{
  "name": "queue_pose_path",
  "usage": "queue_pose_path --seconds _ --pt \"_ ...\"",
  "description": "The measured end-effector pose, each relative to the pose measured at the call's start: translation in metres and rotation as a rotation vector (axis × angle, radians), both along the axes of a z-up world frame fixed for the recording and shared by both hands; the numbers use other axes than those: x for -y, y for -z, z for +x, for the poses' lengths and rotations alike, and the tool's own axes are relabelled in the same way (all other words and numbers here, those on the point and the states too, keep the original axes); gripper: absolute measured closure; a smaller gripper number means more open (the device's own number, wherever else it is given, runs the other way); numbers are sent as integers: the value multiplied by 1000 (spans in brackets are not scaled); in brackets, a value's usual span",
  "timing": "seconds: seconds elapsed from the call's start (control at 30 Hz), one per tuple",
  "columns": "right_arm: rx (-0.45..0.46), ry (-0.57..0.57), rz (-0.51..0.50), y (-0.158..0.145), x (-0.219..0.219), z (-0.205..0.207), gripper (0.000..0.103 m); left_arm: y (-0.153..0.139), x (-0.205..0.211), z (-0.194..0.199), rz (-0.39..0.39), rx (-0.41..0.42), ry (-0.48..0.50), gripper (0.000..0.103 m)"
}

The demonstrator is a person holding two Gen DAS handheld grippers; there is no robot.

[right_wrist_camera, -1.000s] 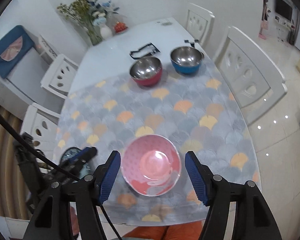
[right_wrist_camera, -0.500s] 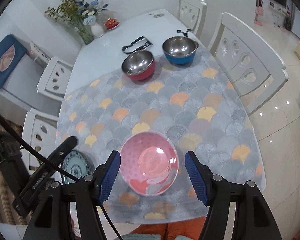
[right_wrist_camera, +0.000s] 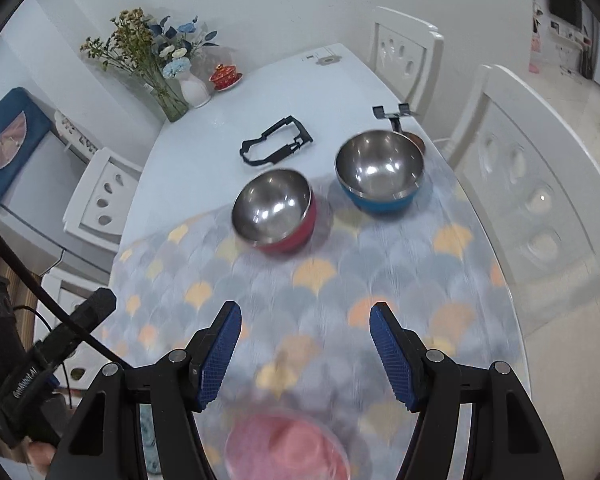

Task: Organize plates and bowls

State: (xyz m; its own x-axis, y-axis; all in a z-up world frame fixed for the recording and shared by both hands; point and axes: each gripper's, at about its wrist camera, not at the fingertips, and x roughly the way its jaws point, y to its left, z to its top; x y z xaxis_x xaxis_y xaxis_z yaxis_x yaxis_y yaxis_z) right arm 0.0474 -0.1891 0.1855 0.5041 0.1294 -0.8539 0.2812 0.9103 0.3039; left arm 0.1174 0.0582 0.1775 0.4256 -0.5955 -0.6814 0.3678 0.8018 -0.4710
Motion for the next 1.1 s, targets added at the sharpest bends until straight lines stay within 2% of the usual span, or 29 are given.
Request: queue_pose_path --seconds 0.27,0.47,0.67,0.73,0.9,0.93,0.97,1.0,1.03,1.1 --pt "-47 -65 28 57 16 78 39 56 38 77 19 -120 -8 39" --pt "-83 -88 60 91 22 118 41 96 53 115 29 -192 -20 42" --pt "-113 -91 81 116 27 143 42 121 61 135 34 -234 -14 47" --pt "-128 -89 96 125 27 150 46 128 63 138 39 -245 -8 48" --pt "-151 -100 107 142 25 158 57 140 67 144 52 -262 12 66" --pt "-152 -101 106 144 25 159 62 141 67 145 53 -262 16 69" --pt "-152 -104 107 145 24 160 66 142 68 145 53 -264 21 78" --pt "-152 -108 110 147 23 160 72 143 68 145 59 -263 22 82" --pt "-152 -112 113 147 22 161 76 144 69 146 60 -263 22 82" --pt "-151 -113 103 148 20 162 78 144 69 147 58 -260 23 82"
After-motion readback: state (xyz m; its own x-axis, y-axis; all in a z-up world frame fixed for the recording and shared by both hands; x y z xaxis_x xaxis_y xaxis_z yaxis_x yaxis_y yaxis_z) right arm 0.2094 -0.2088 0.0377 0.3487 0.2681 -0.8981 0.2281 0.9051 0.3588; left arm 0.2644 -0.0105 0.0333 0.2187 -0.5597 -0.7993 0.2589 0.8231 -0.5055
